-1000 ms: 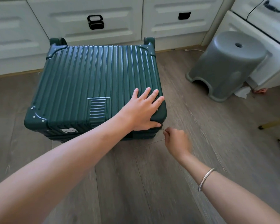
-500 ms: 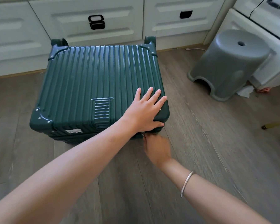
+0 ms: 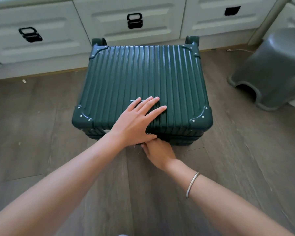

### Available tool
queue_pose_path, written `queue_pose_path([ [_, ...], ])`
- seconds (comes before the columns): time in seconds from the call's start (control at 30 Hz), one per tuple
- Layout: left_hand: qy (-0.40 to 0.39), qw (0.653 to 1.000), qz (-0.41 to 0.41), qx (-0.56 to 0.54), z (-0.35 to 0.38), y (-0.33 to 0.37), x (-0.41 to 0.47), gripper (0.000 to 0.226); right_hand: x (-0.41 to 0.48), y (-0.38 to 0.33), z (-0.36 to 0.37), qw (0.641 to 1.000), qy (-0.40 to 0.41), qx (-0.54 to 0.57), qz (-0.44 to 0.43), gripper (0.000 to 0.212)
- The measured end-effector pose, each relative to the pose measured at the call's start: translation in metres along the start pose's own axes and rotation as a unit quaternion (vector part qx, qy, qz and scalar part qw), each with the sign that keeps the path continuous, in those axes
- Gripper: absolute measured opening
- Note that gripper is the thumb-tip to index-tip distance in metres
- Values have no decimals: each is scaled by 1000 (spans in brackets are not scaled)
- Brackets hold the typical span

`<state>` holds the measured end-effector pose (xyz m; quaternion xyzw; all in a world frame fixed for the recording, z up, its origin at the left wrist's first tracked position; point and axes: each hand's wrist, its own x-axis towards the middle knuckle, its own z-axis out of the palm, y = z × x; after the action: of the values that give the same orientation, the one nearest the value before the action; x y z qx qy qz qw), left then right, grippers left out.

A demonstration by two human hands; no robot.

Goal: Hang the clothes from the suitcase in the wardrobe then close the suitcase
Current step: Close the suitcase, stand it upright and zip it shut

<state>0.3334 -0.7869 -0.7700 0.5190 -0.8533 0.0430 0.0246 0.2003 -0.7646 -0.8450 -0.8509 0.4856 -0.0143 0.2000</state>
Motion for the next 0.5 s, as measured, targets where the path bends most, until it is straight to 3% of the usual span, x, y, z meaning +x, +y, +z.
queue_pose_path([
  [0.1,-19,999,8,28,-1,-9,-7,93,5,-6,8,996,-43,77,-33,30],
  [0.17,10,1000,-12,18,-3,-17,-18,83,4,-3,8,982,-100,161,-4,36],
  [0.23,84,992,-86,-34,-4,-32,-38,73,0,9,7,962,-133,231,58,37],
  [0.3,161,956,-223,-100,-4,-52,-65,69,-4,28,6,948,-89,274,136,27],
  [0.37,210,879,-373,-209,2,-69,-91,70,-10,47,1,923,-30,310,224,36],
  [0.4,223,823,-433,-294,6,-74,-103,70,-14,53,-5,907,-5,324,270,40],
  [0.5,231,597,-540,-546,23,-80,-119,60,-26,73,-14,857,46,347,379,29],
])
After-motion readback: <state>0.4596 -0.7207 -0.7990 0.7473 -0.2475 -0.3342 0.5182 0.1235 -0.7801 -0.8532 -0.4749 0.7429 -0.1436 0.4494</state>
